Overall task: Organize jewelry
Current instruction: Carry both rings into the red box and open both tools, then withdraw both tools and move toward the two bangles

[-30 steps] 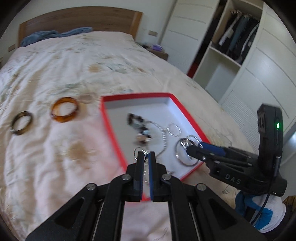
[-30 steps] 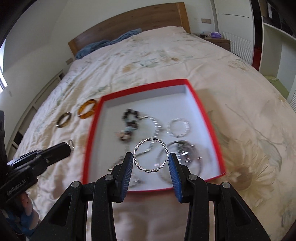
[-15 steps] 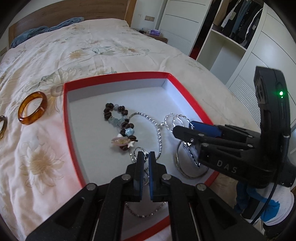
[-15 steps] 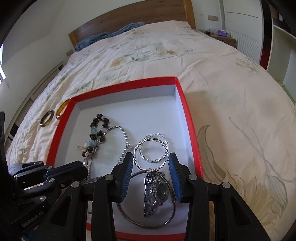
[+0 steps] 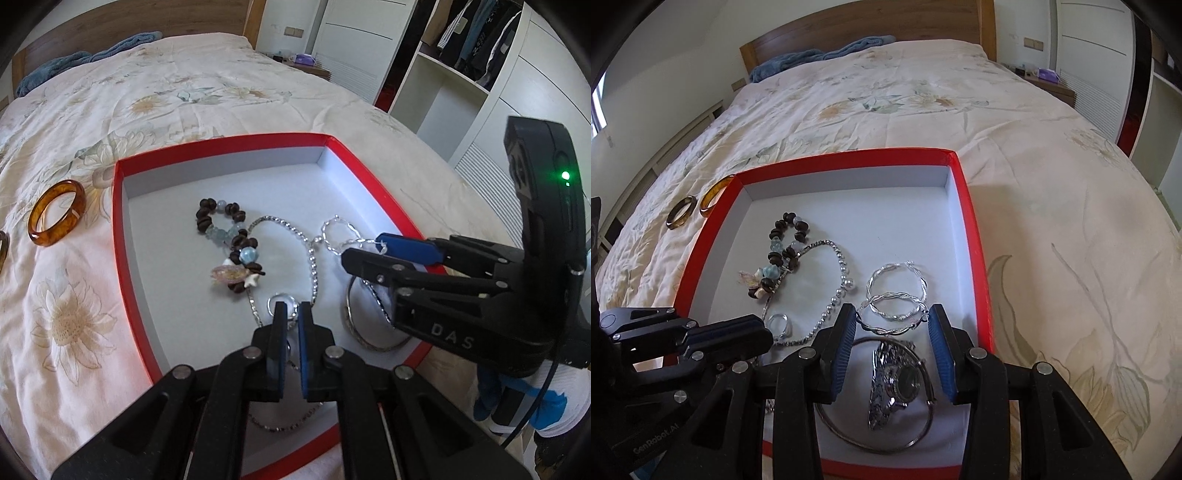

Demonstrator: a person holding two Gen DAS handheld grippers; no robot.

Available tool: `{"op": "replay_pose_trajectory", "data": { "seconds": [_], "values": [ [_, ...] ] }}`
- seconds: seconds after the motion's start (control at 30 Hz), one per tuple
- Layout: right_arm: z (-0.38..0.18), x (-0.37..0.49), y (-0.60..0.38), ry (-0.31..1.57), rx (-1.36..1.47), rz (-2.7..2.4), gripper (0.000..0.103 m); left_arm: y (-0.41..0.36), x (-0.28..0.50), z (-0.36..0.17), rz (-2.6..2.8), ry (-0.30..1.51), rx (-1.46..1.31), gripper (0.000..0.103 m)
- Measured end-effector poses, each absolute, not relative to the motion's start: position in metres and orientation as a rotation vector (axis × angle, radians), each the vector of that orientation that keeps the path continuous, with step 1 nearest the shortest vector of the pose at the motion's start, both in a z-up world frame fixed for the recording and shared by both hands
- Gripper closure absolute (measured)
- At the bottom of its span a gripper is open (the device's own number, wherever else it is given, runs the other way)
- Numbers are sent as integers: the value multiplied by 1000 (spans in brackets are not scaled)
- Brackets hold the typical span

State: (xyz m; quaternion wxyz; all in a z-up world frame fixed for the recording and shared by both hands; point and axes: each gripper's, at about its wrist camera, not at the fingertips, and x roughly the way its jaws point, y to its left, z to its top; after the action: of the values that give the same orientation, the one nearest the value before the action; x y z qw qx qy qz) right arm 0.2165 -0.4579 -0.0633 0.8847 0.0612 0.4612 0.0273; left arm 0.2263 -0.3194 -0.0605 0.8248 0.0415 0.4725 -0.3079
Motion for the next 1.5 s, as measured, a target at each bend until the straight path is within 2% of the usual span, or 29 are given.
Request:
{"op": "replay_pose_trajectory", "data": {
  "seconds": [0.2,0.43,0.83,1.0,1.5],
  "values": [
    [-50,198,-462,948,144,41,61,-320,221,-56,-663,1033,64,97],
    [-25,167,-460,920,169,23,58,-305,197,-23,-628,992,72,97],
    [53,78,-416,815,185,-23,43,-239,117,45,-485,875,82,97],
    [82,31,-385,756,171,-48,26,-203,79,63,-434,843,74,97],
    [124,-60,-293,667,42,-27,23,-117,-13,107,-294,747,27,97]
  ]
}}
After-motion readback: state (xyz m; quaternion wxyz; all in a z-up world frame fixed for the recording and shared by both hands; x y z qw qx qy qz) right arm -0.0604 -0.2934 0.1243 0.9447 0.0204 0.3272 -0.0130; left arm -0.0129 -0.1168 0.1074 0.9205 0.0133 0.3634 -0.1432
